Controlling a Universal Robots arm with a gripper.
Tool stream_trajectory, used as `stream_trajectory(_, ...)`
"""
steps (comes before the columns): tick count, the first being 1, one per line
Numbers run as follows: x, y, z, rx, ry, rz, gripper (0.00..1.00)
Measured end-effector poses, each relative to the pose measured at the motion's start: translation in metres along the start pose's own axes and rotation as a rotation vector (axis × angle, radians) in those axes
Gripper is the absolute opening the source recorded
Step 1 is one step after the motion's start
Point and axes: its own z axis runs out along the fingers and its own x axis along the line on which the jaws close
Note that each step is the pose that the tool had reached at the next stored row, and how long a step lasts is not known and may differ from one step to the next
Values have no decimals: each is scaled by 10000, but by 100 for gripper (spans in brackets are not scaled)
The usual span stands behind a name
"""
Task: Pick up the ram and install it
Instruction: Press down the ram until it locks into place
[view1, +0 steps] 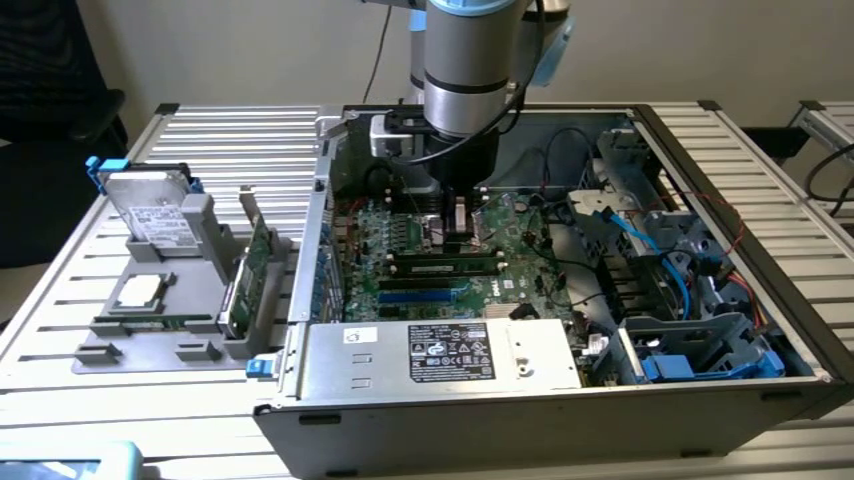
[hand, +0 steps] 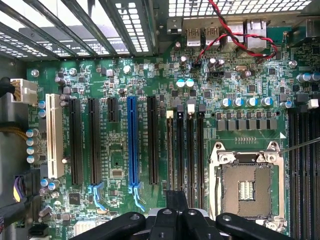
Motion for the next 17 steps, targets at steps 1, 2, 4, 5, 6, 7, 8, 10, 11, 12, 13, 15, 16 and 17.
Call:
stream_trajectory(1,0,0,0,0,-1,0,11)
stream_trajectory(2,0,0,0,0,-1,0,11)
stream_trajectory(4,0,-1,0,0,0,5,11)
stream_trajectory(5,0,-1,0,0,0,26,11)
stream_trajectory(6,0,0,0,-4,0,123,11)
stream_trajectory(7,0,0,0,-8,1,254,11)
stream_trajectory(8,0,0,0,-11,0,381,11)
stream_trajectory(10,0,0,0,-19,1,646,11)
stream_trajectory(11,0,0,0,-23,0,771,11)
stream_trajectory(12,0,0,0,-28,0,904,11)
stream_trajectory(13,0,0,0,-32,1,1038,11)
stream_trajectory(15,0,0,0,-42,1,1304,11)
stream_trajectory(16,0,0,0,-46,1,1438,11)
stream_trajectory(17,0,0,0,-51,-1,1562,11)
